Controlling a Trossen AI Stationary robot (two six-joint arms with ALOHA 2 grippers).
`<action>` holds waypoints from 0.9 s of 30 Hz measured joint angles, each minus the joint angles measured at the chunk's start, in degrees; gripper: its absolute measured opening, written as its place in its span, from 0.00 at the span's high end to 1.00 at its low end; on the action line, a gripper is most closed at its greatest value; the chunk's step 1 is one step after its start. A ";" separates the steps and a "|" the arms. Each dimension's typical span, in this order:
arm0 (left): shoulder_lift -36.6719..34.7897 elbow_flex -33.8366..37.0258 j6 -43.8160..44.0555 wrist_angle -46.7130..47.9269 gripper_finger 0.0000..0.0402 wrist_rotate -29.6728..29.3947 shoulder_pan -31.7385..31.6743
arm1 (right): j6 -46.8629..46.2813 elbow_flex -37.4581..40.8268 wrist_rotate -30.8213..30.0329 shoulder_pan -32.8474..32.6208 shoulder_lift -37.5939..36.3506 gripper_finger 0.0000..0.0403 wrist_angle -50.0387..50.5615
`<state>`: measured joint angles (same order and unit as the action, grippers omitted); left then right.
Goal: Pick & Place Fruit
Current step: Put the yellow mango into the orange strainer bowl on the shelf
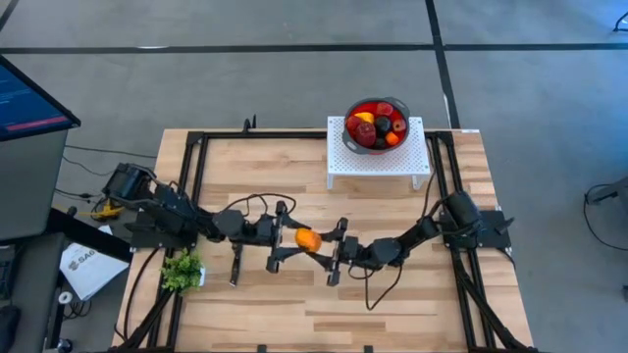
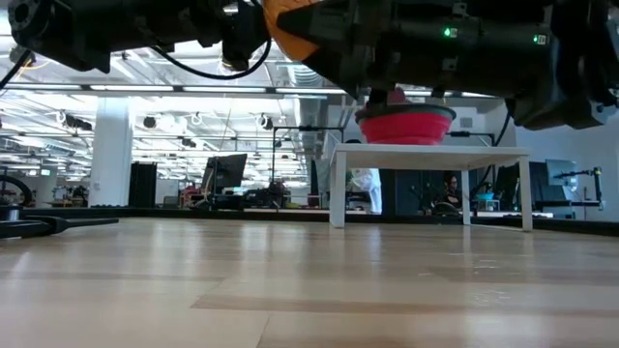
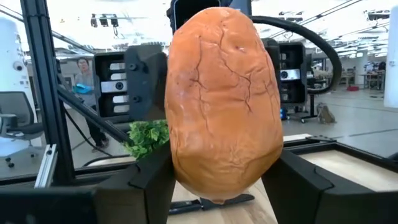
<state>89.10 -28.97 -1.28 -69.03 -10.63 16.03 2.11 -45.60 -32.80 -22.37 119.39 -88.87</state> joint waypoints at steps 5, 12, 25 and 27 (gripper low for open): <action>0.01 0.01 0.14 1.50 0.56 1.02 -0.02 | -0.91 0.36 -1.04 -0.19 -0.76 0.44 2.96; -0.96 0.00 6.33 10.74 0.54 1.47 -1.31 | -16.19 1.02 -4.39 -1.77 -14.82 0.35 43.37; -0.70 -0.42 10.75 20.13 0.50 6.99 -3.85 | -20.18 -6.65 2.45 0.03 -20.68 0.26 67.17; -0.71 -0.39 10.65 20.52 0.48 6.82 -3.85 | -20.15 -7.59 4.71 0.99 -18.38 0.26 67.00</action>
<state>88.39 -29.36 9.37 -48.51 -3.81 12.19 -18.05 -53.19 -28.09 -21.38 101.01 -21.87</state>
